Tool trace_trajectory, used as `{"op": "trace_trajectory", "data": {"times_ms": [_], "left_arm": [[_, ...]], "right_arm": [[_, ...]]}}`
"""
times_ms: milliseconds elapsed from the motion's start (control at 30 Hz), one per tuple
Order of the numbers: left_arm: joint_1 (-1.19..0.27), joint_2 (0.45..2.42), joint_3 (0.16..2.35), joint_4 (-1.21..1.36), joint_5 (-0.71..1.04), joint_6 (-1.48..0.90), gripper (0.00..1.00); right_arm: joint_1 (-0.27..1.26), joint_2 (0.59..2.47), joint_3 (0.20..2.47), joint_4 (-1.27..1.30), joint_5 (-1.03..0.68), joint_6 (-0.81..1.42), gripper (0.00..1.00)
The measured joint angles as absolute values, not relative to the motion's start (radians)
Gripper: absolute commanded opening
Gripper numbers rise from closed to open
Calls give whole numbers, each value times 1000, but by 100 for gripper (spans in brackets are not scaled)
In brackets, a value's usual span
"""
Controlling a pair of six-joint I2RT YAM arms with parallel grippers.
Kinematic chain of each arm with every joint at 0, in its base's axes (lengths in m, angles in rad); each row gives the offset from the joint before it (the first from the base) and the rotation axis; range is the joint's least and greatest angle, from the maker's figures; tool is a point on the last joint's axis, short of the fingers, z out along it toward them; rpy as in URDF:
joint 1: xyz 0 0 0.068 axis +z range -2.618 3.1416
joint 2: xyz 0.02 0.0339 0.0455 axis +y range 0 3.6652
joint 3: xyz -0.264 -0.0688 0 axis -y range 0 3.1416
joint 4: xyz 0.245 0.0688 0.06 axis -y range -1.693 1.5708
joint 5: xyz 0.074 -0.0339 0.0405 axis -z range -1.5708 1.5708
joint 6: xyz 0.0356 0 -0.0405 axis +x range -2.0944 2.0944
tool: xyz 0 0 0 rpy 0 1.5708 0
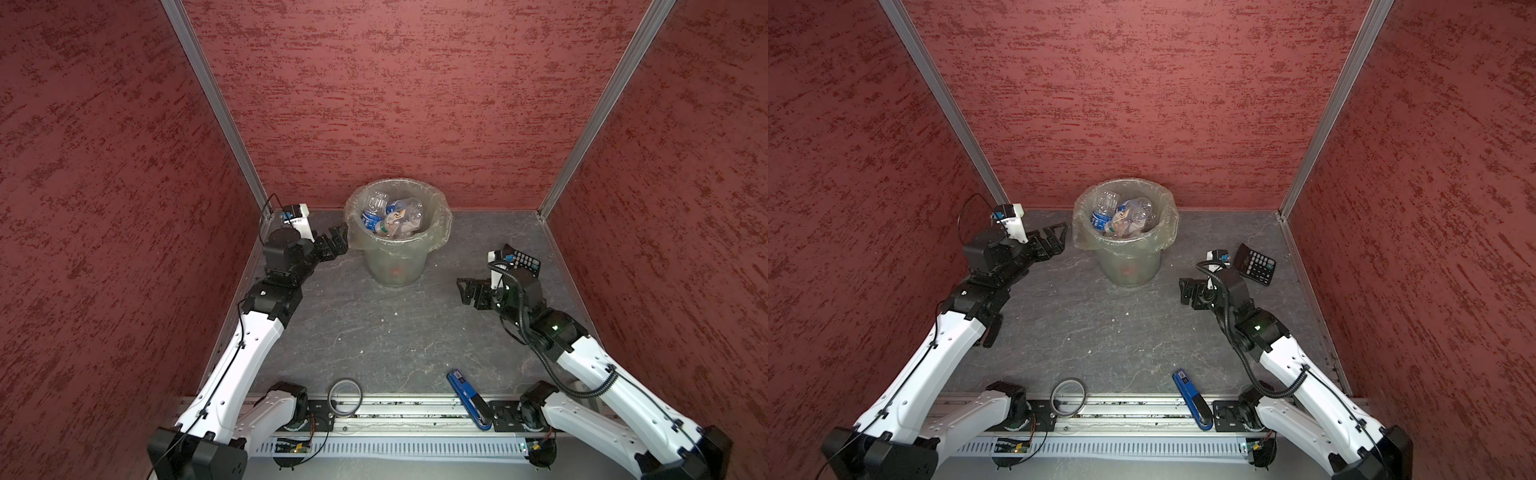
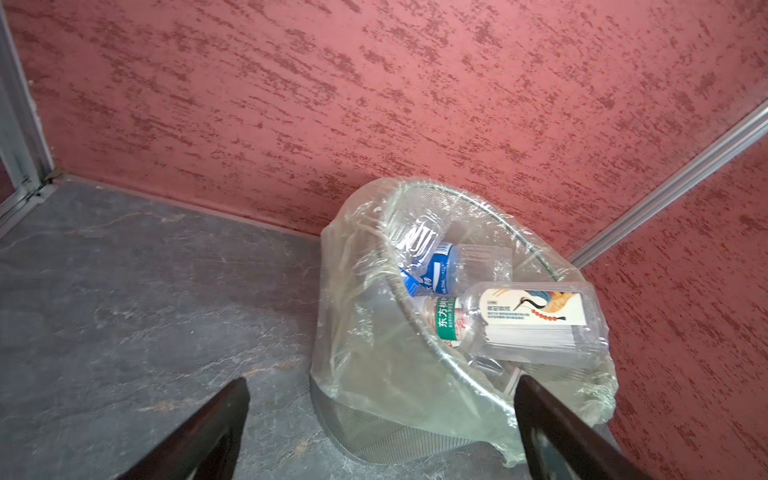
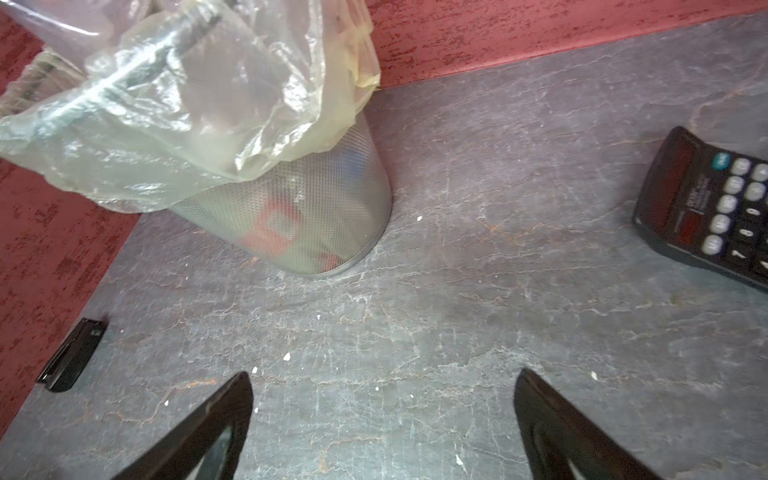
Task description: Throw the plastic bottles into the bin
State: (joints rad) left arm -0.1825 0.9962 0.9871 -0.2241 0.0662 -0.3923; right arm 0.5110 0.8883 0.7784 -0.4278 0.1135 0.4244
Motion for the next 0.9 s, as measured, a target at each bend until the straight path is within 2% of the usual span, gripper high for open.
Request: {"op": "trace_trajectory", "data": {"times_ms": [400, 733, 900], "left_arm": [[-37, 917, 854, -229, 45, -477, 100], [-27, 911, 835, -226, -8, -402, 100], [-27, 890, 744, -155, 2, -336, 100]], "right_arm": [[274, 953, 851, -443, 117, 422, 99], [135, 1017, 889, -432, 117, 422, 99], [93, 1039, 891, -401, 139, 438, 99]]}}
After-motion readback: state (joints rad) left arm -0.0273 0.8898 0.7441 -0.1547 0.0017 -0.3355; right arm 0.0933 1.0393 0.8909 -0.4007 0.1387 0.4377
